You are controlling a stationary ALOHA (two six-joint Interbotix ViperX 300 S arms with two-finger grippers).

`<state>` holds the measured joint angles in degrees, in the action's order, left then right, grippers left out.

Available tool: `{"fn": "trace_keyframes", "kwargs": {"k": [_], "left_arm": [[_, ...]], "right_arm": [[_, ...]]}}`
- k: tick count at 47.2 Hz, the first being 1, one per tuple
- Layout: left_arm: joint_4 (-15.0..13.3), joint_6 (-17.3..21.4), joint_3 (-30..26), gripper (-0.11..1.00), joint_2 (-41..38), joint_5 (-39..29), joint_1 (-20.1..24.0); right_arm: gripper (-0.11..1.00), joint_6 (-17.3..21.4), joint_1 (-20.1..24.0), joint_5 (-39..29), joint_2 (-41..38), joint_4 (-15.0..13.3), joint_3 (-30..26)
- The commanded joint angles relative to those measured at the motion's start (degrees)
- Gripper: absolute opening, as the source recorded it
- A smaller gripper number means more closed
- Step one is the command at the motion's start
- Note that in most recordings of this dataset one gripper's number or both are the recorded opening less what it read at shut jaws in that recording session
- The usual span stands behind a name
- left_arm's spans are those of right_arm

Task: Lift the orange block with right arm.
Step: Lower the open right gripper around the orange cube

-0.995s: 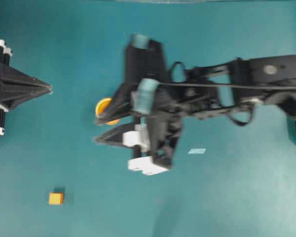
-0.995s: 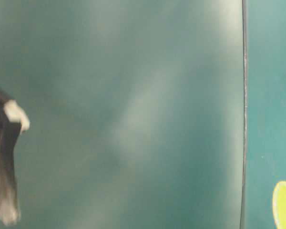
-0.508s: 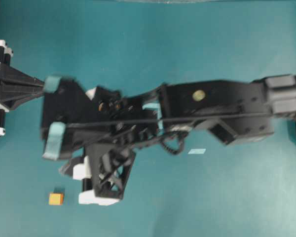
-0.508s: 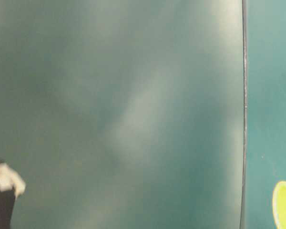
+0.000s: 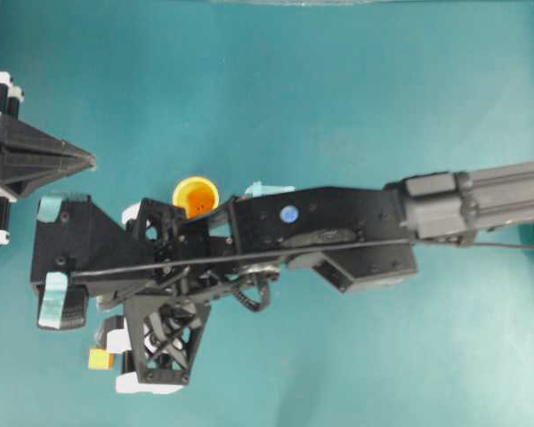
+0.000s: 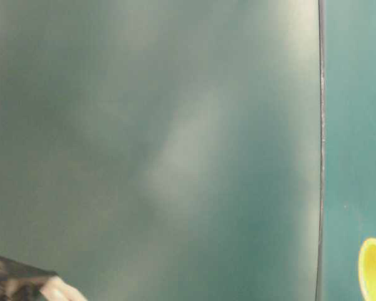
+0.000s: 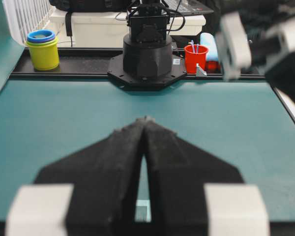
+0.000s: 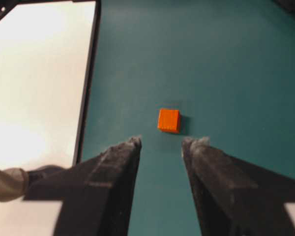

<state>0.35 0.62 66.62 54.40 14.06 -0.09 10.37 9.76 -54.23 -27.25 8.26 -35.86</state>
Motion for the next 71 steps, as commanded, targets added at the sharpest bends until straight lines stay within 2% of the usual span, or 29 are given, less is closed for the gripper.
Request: {"fn": "trace_keyframes", "kwargs": {"k": [1,71], "left_arm": [[0.18,0.00,-1.49,0.00,-0.53,0.26,0.00],[0.18,0.00,-1.32,0.00,-0.44,0.18,0.00]], "right_arm": [[0.47,0.44,-0.09,1.23,0.79,0.26,-1.93],[0.47,0.44,3.69,26.10,-17.40,-0.26,-1.93]]}}
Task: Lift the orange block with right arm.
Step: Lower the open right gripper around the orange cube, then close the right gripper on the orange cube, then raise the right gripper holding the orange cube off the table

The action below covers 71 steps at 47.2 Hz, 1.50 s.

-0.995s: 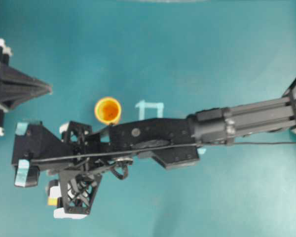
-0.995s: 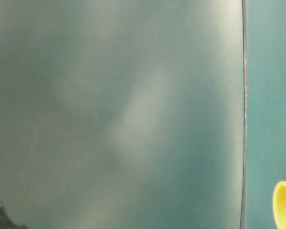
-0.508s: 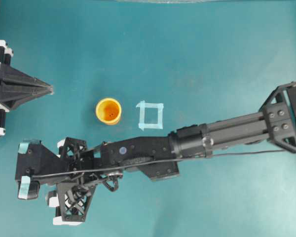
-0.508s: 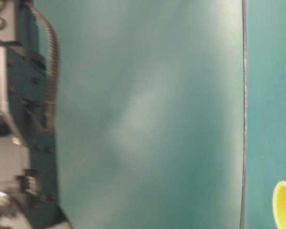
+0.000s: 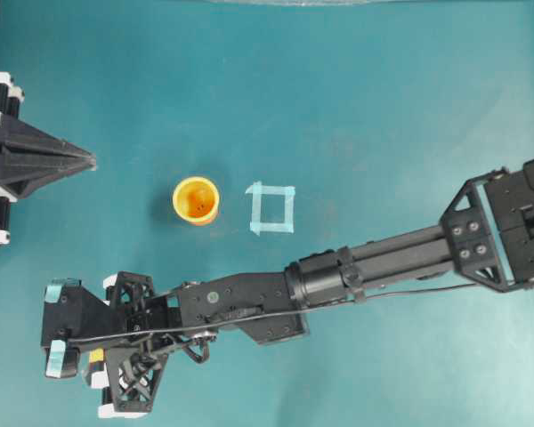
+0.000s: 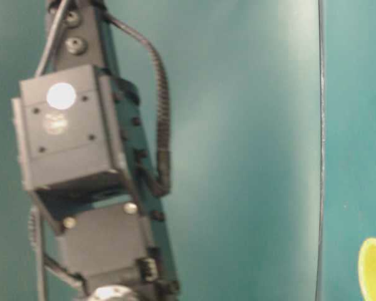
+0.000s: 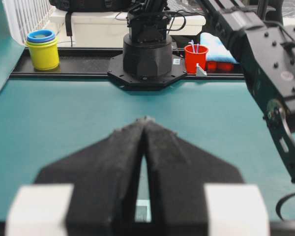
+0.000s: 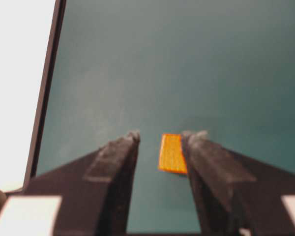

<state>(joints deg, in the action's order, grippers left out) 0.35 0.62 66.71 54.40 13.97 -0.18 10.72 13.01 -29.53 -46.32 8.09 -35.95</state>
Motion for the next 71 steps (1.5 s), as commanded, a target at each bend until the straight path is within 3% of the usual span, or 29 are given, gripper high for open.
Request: {"fn": "trace_keyframes", "kwargs": {"k": [1,16,30,43,71], "left_arm": [[0.18,-0.09,-1.41,0.00,-0.53,0.35,0.09],[0.18,-0.09,-1.49,0.00,-0.44,0.35,0.00],[0.18,-0.35,-1.41,0.00,-0.44,0.35,0.09],[0.18,-0.26,-1.41,0.00,-0.53,0.26,0.09],[0.09,-0.35,-1.41,0.00,-0.44,-1.05,0.00]], "right_arm": [[0.47,0.09,0.62,1.76,1.41,-0.09,-1.85],[0.47,-0.09,1.32,6.50,-1.23,-0.88,-1.85],[0.49,-0.18,1.32,6.94,-2.02,-9.05,-1.85],[0.57,0.00,1.76,6.77,-2.11,-8.70,-1.76],[0.61,0.09,1.67,6.77,-4.66,-8.35,-1.41]]}}
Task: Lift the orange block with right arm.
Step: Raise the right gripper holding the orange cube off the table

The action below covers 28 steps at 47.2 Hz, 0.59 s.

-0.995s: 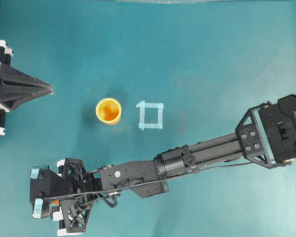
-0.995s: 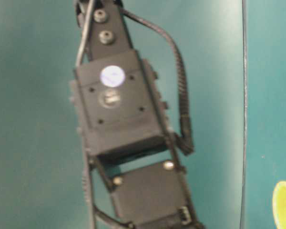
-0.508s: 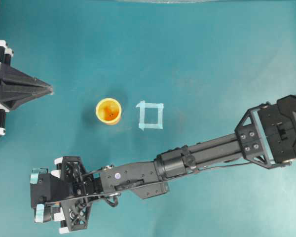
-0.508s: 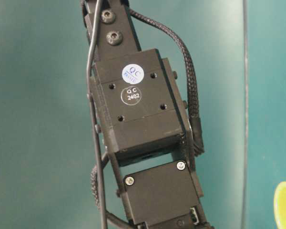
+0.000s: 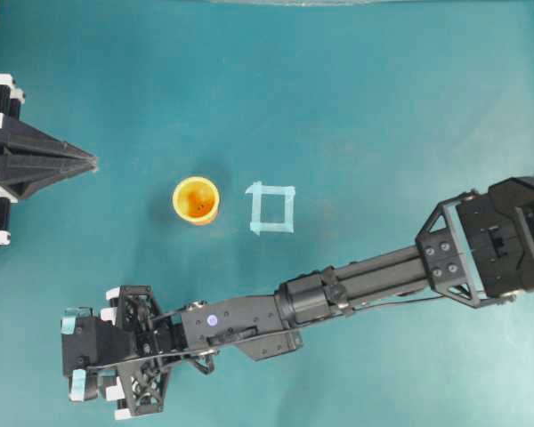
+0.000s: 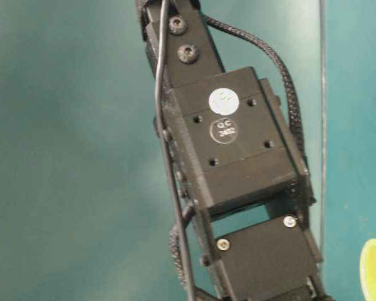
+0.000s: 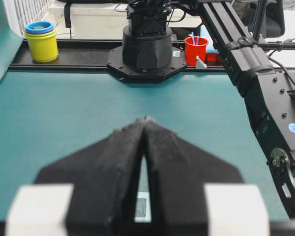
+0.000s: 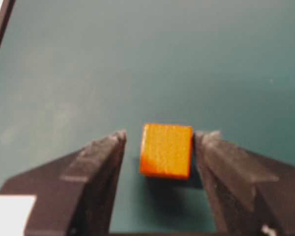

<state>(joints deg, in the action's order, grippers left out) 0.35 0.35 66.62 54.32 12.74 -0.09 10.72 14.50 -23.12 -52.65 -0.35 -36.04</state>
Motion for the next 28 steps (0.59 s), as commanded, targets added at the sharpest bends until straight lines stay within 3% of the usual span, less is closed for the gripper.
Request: {"fn": "trace_keyframes", "kwargs": {"k": [1,12,21,28], "left_arm": [[0.18,-0.09,-1.32,0.00,-0.35,0.18,0.00],[0.09,-0.09,-1.32,0.00,-0.44,0.18,0.00],[0.18,-0.09,-1.41,0.00,-0.35,-0.53,0.00],[0.18,-0.09,-1.41,0.00,-0.35,-0.70,-0.09]], "right_arm": [[0.61,0.09,0.18,0.35,1.58,0.09,-1.32],[0.57,0.09,0.09,0.35,1.67,-0.09,-1.23],[0.41,0.09,-0.18,-0.62,2.02,-0.09,-1.32],[0.40,0.00,-0.09,-0.88,3.16,-0.09,-1.32]]}}
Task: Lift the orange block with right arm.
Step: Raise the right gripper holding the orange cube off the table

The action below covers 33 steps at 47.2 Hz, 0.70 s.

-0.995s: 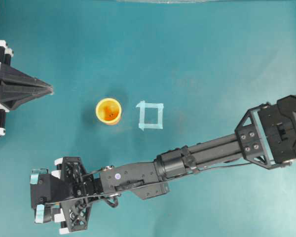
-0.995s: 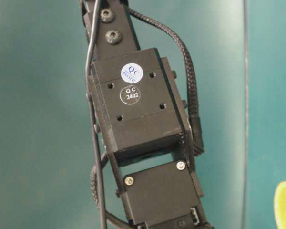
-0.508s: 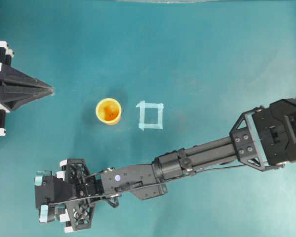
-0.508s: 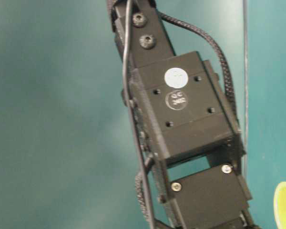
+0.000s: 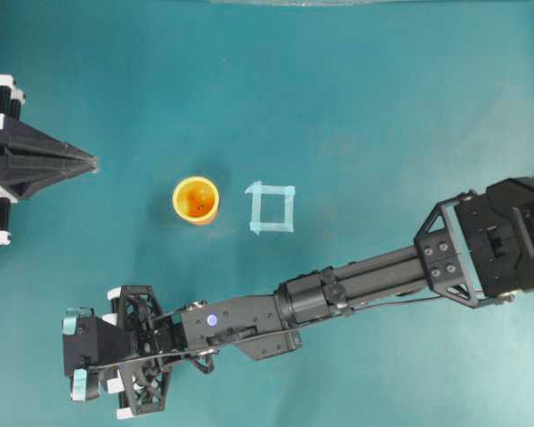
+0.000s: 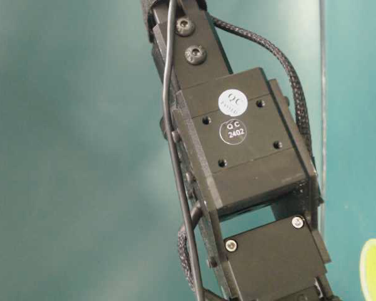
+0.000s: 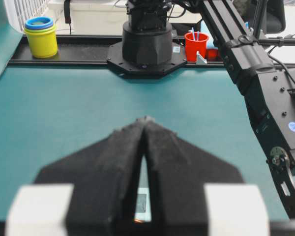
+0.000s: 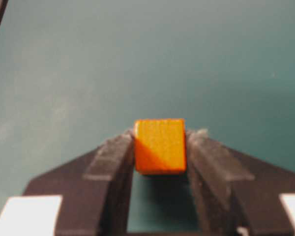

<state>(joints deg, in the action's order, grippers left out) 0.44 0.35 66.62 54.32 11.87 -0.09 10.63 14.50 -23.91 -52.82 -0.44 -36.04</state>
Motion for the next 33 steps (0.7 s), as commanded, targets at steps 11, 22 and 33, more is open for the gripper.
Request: {"fn": "trace_keyframes", "kwargs": {"k": [11,22,33], "left_arm": [[0.09,-0.09,-1.32,0.00,-0.26,-0.18,0.00],[0.09,-0.09,-1.41,0.00,-0.26,-0.53,0.00],[0.00,-0.35,-1.41,0.00,-0.35,-0.53,0.00]], "right_arm": [[0.40,0.00,-0.18,-0.88,6.33,-0.09,-1.49],[0.40,0.00,-0.26,-2.55,9.49,-0.88,-1.76],[0.40,0.00,-0.26,-3.78,12.13,-0.88,-2.46]]}}
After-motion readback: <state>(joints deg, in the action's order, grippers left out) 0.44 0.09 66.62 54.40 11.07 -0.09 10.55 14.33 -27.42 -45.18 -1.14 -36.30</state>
